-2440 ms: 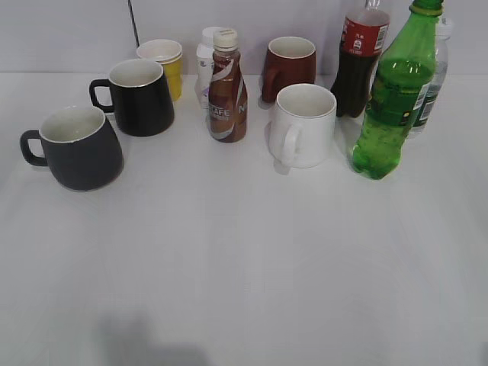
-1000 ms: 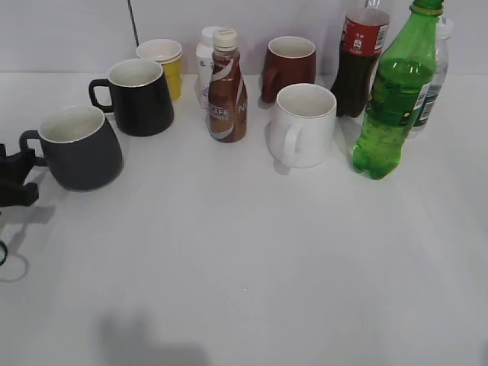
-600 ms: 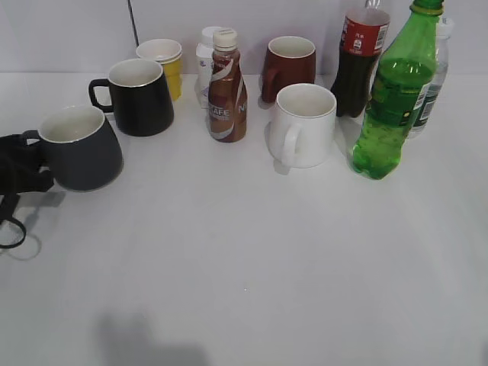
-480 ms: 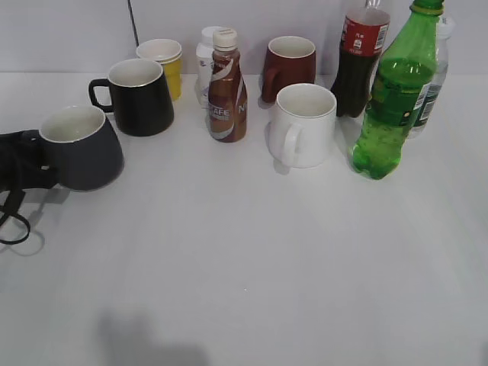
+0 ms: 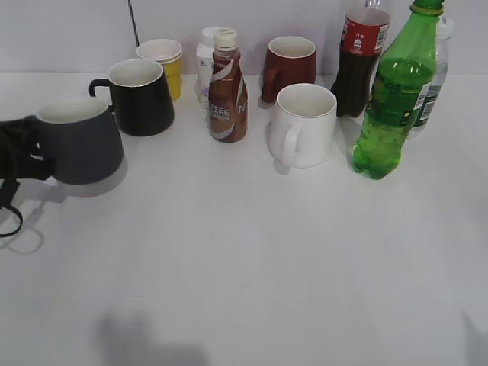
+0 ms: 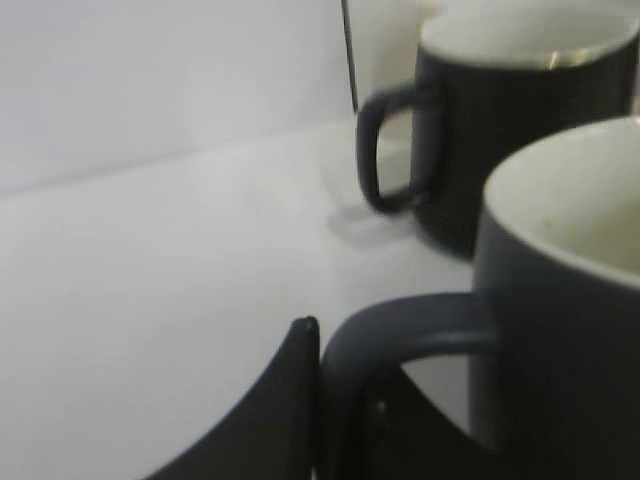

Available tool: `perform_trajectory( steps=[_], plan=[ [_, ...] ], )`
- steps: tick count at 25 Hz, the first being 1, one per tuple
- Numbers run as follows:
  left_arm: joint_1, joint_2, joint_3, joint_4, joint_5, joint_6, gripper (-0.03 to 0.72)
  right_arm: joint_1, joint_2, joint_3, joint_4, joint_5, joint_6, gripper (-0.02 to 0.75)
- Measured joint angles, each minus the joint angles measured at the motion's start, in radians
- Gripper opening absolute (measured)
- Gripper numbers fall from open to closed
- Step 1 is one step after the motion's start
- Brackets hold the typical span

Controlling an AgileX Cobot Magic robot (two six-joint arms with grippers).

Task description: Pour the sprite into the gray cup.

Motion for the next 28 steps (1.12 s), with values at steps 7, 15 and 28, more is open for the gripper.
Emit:
perform_trajectory(
  steps=[7, 15, 28],
  plan=[
    [0.000, -0.141, 0.016, 0.007, 0.015, 0.001, 0.045, 0.000, 0.151, -0.013, -0.008, -0.614, -0.039, 0.587],
    [0.000, -0.259, 0.018, 0.050, 0.137, 0.001, 0.045, 0.000, 0.547, 0.033, -0.016, -1.170, -0.041, 0.587],
    [0.000, -0.336, 0.018, 0.053, 0.235, 0.001, 0.044, 0.004, 1.047, 0.284, -0.152, -1.717, 0.233, 0.587]
  ],
)
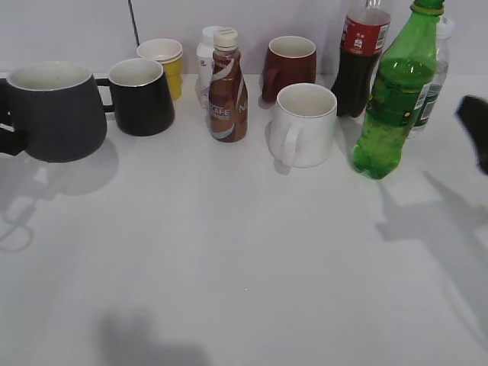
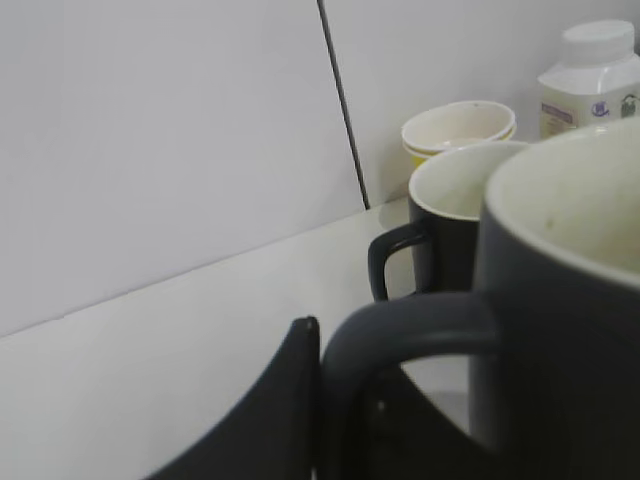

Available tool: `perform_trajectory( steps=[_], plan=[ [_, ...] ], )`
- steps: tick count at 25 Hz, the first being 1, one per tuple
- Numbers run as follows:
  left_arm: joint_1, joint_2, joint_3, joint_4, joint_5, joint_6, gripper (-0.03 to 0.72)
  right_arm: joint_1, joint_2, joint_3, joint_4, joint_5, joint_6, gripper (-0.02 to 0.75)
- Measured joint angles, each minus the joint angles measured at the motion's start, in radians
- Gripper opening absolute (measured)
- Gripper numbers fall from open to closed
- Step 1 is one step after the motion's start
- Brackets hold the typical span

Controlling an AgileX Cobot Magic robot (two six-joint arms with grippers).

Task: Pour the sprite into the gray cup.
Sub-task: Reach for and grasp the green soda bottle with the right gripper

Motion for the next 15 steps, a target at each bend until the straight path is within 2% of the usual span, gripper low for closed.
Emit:
perform_trajectory(
  steps=[2, 5, 10, 15],
  plan=[
    [0.000, 0.000, 0.000, 0.000, 0.001, 0.000, 0.044, 0.000, 0.106, 0.001, -0.098, -0.106, 0.003, 0.587],
    [-0.001, 0.000, 0.000, 0.000, 0.001, 0.000, 0.044, 0.001, 0.271, 0.000, -0.185, -0.246, 0.004, 0.589],
    [-0.003, -0.007, 0.000, 0.000, 0.004, 0.000, 0.044, 0.001, 0.499, -0.065, -0.203, -0.397, 0.008, 0.632],
    [-0.003, -0.049, 0.001, 0.000, 0.004, 0.001, 0.044, 0.001, 0.586, -0.173, -0.206, -0.386, 0.031, 0.662]
  ],
)
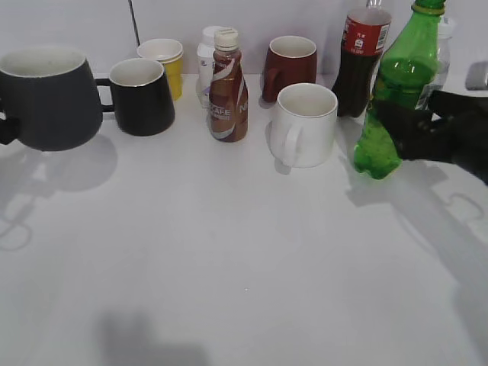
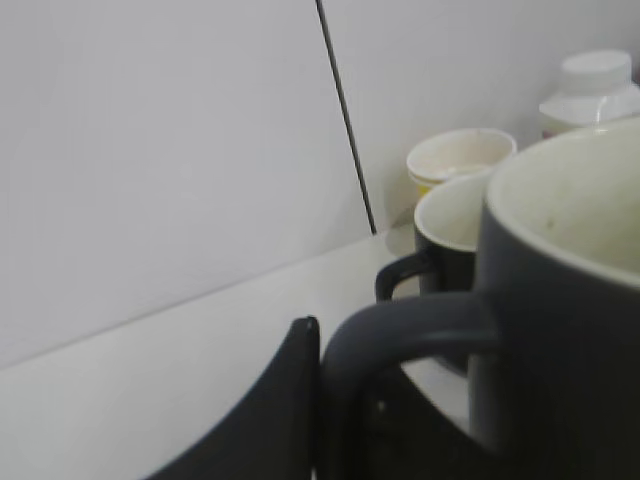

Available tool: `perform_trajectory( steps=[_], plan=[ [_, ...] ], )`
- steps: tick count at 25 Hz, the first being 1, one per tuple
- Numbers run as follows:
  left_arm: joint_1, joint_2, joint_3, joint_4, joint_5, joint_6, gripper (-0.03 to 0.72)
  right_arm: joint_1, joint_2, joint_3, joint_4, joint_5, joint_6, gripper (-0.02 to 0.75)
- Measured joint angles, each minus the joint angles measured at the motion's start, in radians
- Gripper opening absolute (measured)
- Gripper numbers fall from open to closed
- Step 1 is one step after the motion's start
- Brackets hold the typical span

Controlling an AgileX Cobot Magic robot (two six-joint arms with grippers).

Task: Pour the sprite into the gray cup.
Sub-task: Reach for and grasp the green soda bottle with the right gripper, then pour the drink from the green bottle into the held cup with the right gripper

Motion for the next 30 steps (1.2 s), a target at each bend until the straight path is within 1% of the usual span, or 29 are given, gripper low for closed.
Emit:
perform_trajectory(
  steps=[3, 5, 8, 10, 12, 13, 14, 16, 20, 24, 26, 30],
  plan=[
    [0.000, -0.022, 0.000, 0.001, 0.000, 0.000, 0.044, 0.000, 0.003, -0.080, -0.005, 0.125, 0.007, 0.663],
    [0.000, -0.032, 0.000, 0.009, 0.001, -0.001, 0.044, 0.000, 0.004, -0.133, -0.029, 0.173, 0.024, 0.663],
    [-0.004, -0.040, 0.000, 0.057, 0.000, -0.005, 0.044, 0.000, 0.007, -0.217, -0.099, 0.216, 0.085, 0.663],
    [-0.024, -0.040, 0.000, 0.083, 0.009, -0.005, 0.044, 0.000, 0.015, -0.270, -0.162, 0.256, 0.140, 0.663],
    [-0.059, -0.040, 0.000, 0.096, 0.032, -0.005, 0.044, 0.000, 0.034, -0.311, -0.205, 0.313, 0.175, 0.649],
    [-0.079, -0.040, 0.000, 0.098, 0.051, -0.005, 0.044, 0.000, 0.043, -0.319, -0.219, 0.333, 0.184, 0.630],
    [-0.095, -0.040, 0.000, 0.102, 0.068, -0.005, 0.044, 0.000, 0.052, -0.324, -0.228, 0.358, 0.190, 0.592],
    [-0.136, -0.040, 0.000, 0.105, 0.089, -0.005, 0.044, 0.000, 0.061, -0.326, -0.238, 0.369, 0.192, 0.482],
    [-0.210, -0.040, 0.000, 0.107, 0.097, -0.005, 0.044, 0.000, 0.052, -0.327, -0.280, 0.371, 0.203, 0.480],
    [-0.298, -0.055, 0.000, 0.081, 0.108, -0.015, 0.044, 0.023, -0.039, -0.322, -0.427, 0.460, 0.205, 0.480],
    [-0.354, -0.075, 0.000, 0.056, 0.115, -0.029, 0.044, 0.059, -0.112, -0.322, -0.470, 0.513, 0.169, 0.480],
    [-0.466, -0.104, -0.037, 0.037, 0.229, -0.029, 0.044, 0.201, -0.231, -0.373, -0.491, 0.696, 0.035, 0.480]
  ],
)
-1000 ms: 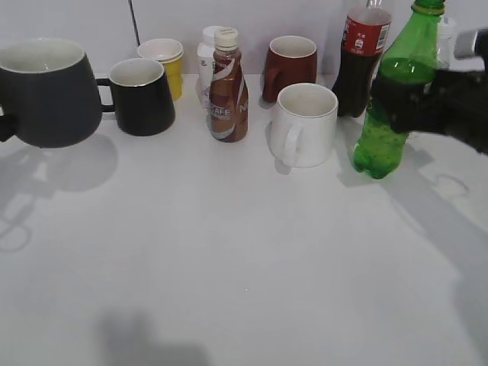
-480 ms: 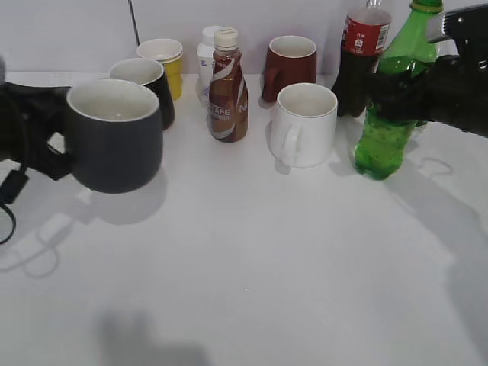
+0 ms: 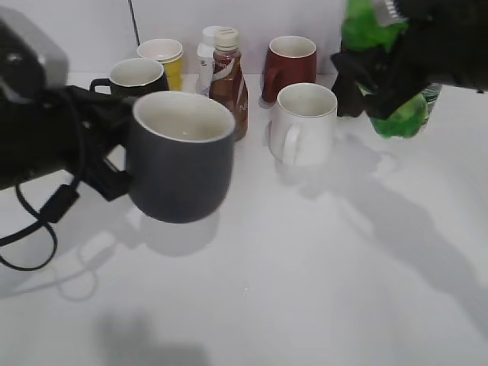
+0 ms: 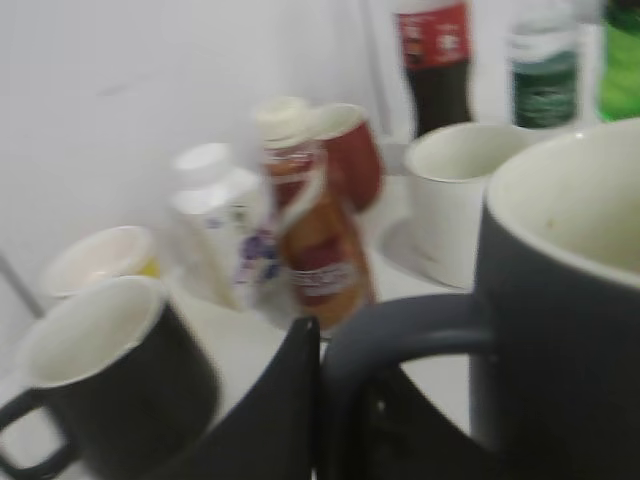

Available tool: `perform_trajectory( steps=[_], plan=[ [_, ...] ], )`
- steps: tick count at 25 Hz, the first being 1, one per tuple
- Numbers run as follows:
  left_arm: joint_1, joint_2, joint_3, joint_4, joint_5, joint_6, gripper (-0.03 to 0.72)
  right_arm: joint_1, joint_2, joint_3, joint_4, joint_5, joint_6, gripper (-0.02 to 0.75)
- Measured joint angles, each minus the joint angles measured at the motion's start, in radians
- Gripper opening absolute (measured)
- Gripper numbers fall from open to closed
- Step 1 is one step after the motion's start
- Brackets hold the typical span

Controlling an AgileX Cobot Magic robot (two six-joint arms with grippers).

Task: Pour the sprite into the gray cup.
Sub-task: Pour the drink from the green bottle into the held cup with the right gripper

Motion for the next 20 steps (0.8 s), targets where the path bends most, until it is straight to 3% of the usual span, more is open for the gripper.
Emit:
perform_trajectory(
  steps=[4, 9, 13, 20],
  plan=[
    [-0.107, 0.000, -0.067, -0.029, 0.121, 0.000, 0.044, 0.150, -0.020, -0.076, 0.000, 0.208, -0.143, 0.480],
    [-0.193, 0.000, -0.154, -0.086, 0.254, 0.000, 0.044, 0.285, -0.020, -0.135, 0.008, 0.395, -0.300, 0.480],
    [-0.221, -0.001, -0.172, -0.091, 0.284, 0.000, 0.044, 0.355, -0.017, -0.172, -0.051, 0.513, -0.347, 0.480],
    [-0.222, -0.001, -0.172, -0.093, 0.293, 0.000, 0.044, 0.434, 0.021, -0.196, -0.277, 0.612, -0.355, 0.480]
  ],
)
